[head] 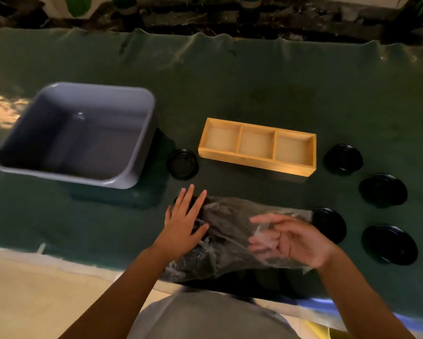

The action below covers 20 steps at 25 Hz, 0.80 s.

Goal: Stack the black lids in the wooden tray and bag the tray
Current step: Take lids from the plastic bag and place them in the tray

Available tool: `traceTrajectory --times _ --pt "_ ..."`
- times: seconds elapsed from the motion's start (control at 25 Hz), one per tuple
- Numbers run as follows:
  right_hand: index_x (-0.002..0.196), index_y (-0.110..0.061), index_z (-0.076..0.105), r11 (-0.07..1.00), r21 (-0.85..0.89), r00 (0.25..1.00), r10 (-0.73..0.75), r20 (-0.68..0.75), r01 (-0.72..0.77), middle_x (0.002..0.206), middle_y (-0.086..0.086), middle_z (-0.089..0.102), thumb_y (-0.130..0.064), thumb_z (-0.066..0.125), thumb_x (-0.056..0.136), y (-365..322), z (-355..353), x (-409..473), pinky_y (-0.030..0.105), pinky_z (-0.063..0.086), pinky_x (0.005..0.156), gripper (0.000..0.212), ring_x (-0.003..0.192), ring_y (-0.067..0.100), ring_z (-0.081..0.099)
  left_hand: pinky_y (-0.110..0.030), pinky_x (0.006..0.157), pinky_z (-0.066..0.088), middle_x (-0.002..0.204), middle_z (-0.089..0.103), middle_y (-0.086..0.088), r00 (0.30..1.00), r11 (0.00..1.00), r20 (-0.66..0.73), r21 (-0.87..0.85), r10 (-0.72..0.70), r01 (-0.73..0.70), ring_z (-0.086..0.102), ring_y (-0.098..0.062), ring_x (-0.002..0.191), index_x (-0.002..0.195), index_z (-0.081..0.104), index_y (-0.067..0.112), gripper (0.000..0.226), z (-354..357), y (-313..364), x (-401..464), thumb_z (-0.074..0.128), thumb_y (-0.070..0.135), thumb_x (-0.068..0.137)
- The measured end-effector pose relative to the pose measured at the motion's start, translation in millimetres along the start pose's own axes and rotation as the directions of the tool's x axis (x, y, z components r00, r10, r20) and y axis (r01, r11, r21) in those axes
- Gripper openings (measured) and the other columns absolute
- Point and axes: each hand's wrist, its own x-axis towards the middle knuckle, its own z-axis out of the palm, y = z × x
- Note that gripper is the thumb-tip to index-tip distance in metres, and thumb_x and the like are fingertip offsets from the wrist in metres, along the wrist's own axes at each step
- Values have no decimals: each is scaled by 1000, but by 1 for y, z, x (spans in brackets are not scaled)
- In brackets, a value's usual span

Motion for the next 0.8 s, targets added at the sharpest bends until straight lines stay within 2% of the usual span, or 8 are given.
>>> traceTrajectory --times 0.12,0.2,0.28,0.36,0.48,0.56,0.64,0.8 --pt "125 -7 51 895 -366 926 118 -360 -256 110 24 64 -14 52 91 11 2 28 36 59 65 35 64 20 68 -51 114 12 158 -8 6 1000 1000 9 -26 9 -8 -18 -13 143 141 -5 48 81 -2 -6 0 54 45 86" --pt "128 -9 46 856 -402 855 86 -511 -326 114 20 63 -24 61 87 16 15 55 28 56 49 46 55 15 62 -53 114 21 158 7 3 999 1000 33 14 22 -23 -7 -16 144 144 14 38 72 -2 -9 -1 55 44 85" --pt "108 -20 58 881 -364 819 45 -572 -302 99 4 67 -44 67 78 19 31 77 30 59 56 40 65 16 67 -50 114 24 156 15 1 999 999 23 18 27 -27 -1 -19 144 143 24 33 67 -1 -9 0 56 43 85" --pt "93 -29 63 845 -458 782 -79 -618 -276 97 -1 66 -55 69 69 25 36 90 40 59 78 36 88 22 68 -48 112 24 155 18 0 1000 1000 12 5 21 -21 2 -21 144 142 27 32 65 -1 -8 2 57 43 85" --pt "104 -23 65 837 -486 745 -153 -649 -252 111 5 65 -53 72 66 36 30 94 46 53 90 49 101 25 63 -49 111 26 155 20 -1 1000 1000 -2 -9 8 -8 3 -21 143 141 30 33 64 0 -9 3 58 42 84" --pt "92 -24 67 877 -441 746 -162 -646 -192 107 8 68 -44 73 71 39 22 87 42 58 79 30 91 21 66 -49 110 27 154 21 -1 1000 1000 -13 -19 9 -9 4 -20 143 140 31 33 63 0 -9 3 59 42 84" --pt "103 -12 65 898 -409 718 -175 -674 -165 107 6 65 -38 72 75 42 13 79 26 59 63 39 88 19 64 -50 110 28 154 22 0 1000 1000 -23 -21 11 -12 4 -20 143 139 32 33 62 0 -9 3 59 42 84" --pt "117 -11 48 906 -422 615 -319 -721 -24 125 18 55 -45 57 84 48 4 61 41 49 91 49 97 24 60 -52 109 30 154 21 -1 1000 1000 -20 -13 9 -10 4 -20 143 139 32 33 61 0 -8 4 59 41 85"
